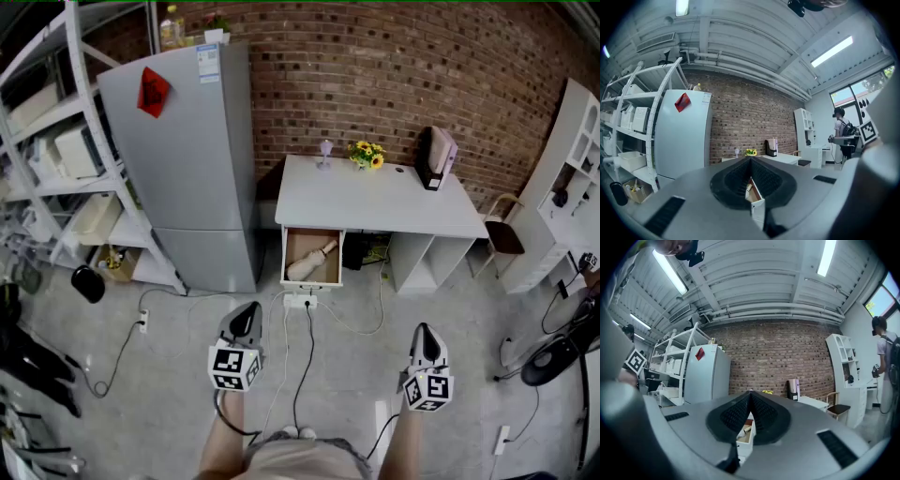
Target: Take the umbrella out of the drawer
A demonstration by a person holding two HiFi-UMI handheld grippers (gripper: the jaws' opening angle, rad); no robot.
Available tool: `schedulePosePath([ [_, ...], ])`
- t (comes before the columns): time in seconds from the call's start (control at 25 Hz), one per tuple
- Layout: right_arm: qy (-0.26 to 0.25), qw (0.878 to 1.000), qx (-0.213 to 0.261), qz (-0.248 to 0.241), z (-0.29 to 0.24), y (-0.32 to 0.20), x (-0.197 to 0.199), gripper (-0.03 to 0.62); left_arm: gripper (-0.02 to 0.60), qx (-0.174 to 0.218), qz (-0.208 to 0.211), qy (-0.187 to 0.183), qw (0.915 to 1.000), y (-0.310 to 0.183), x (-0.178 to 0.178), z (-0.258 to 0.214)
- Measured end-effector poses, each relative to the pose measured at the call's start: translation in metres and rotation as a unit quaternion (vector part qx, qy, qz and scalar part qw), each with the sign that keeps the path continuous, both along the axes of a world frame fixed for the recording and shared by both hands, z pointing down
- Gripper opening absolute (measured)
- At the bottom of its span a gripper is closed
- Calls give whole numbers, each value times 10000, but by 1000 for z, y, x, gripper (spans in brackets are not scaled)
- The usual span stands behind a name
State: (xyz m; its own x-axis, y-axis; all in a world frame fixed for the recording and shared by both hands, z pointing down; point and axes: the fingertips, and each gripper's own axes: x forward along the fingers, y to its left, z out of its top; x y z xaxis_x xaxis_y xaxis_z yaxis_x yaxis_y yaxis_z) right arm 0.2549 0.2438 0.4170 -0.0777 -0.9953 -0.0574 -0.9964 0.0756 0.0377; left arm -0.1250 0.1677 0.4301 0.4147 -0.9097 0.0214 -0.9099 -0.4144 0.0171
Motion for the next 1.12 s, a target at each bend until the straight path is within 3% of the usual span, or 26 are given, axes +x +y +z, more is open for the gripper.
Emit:
schedulePosePath([
  [0.64, 11, 10000, 11, -6, -1, 8, -6, 17, 25, -104, 73, 4, 9999, 1, 3, 8],
  [1.12, -246, 9997, 6, -24, 7, 10, -9, 18, 25, -174, 50, 49, 9998, 6, 0, 14],
])
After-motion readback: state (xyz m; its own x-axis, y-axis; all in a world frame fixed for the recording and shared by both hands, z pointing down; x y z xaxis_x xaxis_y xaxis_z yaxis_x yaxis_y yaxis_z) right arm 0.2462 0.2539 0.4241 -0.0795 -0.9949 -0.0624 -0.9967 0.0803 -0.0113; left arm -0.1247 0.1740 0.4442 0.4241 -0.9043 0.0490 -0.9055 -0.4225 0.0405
